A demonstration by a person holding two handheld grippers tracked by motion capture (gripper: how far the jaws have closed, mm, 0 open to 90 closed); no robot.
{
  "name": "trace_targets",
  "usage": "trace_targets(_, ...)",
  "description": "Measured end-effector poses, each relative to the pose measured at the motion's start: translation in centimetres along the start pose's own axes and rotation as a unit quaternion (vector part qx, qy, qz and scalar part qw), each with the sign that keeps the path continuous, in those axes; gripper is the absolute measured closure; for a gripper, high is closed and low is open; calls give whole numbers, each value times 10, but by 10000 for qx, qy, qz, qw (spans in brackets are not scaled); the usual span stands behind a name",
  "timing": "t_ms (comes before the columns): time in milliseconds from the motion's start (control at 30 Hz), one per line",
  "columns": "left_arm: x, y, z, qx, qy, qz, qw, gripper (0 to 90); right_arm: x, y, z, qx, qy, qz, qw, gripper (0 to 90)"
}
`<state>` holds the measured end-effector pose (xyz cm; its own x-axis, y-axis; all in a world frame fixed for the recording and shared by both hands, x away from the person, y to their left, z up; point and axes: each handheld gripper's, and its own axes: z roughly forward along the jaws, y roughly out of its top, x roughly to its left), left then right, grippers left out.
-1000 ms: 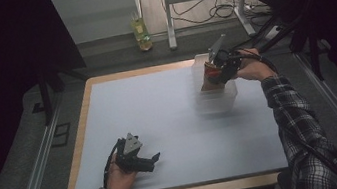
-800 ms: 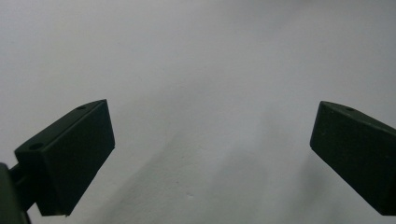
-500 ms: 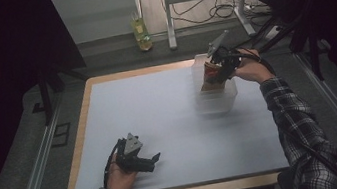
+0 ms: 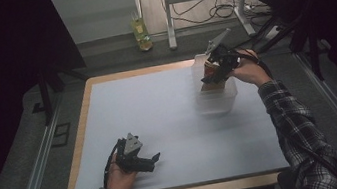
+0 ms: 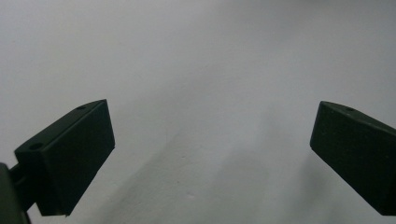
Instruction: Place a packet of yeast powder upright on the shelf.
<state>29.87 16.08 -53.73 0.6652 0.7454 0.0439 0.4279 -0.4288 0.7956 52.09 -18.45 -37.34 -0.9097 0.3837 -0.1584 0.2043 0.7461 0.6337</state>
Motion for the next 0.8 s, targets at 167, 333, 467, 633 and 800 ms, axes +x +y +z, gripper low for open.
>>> trace_targets(167, 0, 0, 0, -10, 9, -8, 10000, 0, 3, 3, -4, -169, -15, 172, 9997, 85)
trace_targets(333, 0, 0, 0, -17, -5, -8, 10000, 0, 7, 4, -6, -257, -20, 240, 9994, 84)
trace_targets(467, 0, 0, -1, -67, -5, -36, 10000, 0, 10, 6, -8, -344, -14, 290, 9990, 81)
trace_targets(633, 0, 0, -1, -104, 6, -37, 9999, 0, 15, 7, -10, -409, -16, 282, 9988, 80)
trace_targets(800, 0, 0, -1, -115, 15, -31, 9999, 0, 20, 8, -12, -460, -56, 358, 9983, 80)
